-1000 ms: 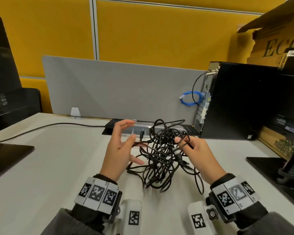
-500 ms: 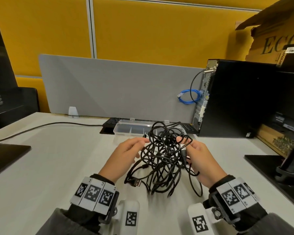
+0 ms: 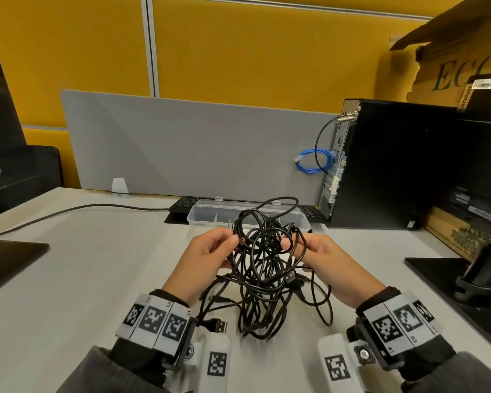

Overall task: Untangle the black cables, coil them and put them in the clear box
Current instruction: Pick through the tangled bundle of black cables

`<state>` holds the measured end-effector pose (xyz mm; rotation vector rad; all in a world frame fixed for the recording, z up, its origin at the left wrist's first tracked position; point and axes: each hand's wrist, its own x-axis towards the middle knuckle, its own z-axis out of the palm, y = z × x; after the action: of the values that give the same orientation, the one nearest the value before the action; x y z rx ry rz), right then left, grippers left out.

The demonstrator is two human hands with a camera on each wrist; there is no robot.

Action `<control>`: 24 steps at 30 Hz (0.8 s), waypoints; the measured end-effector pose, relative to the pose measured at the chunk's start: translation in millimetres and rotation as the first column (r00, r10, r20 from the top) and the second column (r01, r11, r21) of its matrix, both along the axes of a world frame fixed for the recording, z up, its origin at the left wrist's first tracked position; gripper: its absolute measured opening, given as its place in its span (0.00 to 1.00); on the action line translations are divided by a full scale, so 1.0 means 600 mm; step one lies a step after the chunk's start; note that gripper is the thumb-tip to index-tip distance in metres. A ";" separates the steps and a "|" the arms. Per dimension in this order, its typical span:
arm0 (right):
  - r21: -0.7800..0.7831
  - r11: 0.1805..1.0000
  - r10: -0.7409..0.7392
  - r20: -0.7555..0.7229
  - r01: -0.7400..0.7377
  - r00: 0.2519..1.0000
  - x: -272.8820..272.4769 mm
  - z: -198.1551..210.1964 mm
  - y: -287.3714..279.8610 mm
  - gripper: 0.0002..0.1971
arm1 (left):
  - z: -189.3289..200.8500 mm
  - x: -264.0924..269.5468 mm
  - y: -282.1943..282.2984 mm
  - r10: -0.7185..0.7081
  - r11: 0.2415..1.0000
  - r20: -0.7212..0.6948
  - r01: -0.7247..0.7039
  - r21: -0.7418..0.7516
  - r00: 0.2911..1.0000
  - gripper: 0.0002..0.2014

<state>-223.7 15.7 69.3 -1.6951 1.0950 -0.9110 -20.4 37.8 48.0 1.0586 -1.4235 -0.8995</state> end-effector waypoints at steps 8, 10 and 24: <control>0.053 0.998 -0.049 0.200 0.039 0.978 0.000 -0.011 -0.016 0.13 | 0.006 -0.007 0.000 0.009 1.000 -0.071 -0.008 0.012 0.997 0.10; 0.036 0.997 -0.073 0.210 0.067 0.975 0.004 -0.017 -0.019 0.11 | 0.005 -0.007 0.000 0.004 1.000 -0.062 -0.003 0.016 0.998 0.11; 0.100 0.992 0.076 0.024 -0.078 0.997 -0.009 0.008 -0.014 0.07 | 0.007 -0.010 0.008 -0.039 0.999 -0.073 0.042 0.034 0.997 0.14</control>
<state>-228.8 7.4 74.1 -1.6304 1.0385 -0.8089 -26.4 42.3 51.9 1.0168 -1.3775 -0.9858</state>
